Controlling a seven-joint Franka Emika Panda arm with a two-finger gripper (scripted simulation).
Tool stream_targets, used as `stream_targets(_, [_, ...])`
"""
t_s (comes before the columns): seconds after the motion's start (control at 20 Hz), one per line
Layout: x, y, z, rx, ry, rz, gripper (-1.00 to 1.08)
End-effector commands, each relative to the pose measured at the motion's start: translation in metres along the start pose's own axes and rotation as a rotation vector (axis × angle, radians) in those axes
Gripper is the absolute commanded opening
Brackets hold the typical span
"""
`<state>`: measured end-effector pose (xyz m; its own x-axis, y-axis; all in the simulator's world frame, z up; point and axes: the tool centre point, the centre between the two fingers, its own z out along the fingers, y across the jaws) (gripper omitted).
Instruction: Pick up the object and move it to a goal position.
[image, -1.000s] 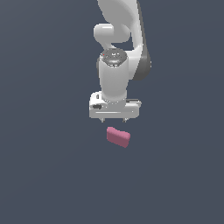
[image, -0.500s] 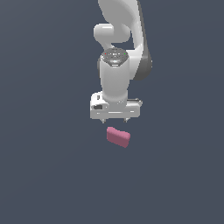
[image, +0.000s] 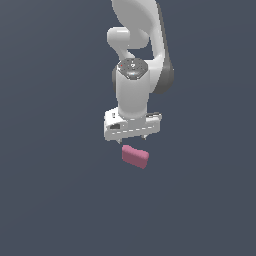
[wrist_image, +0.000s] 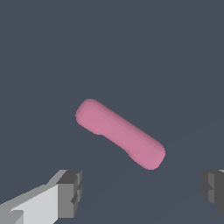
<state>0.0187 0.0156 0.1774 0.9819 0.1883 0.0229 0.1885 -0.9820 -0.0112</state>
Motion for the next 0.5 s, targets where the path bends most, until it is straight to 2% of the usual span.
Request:
stream_targets(0.0, [0.0012,-0.0007,0.0021,-0.001,-0.002,-0.060,1.00])
stream_targets(0.45, [0.0067,-0.0036,0.0111,-0.005,-0.012,-0.318,1.00])
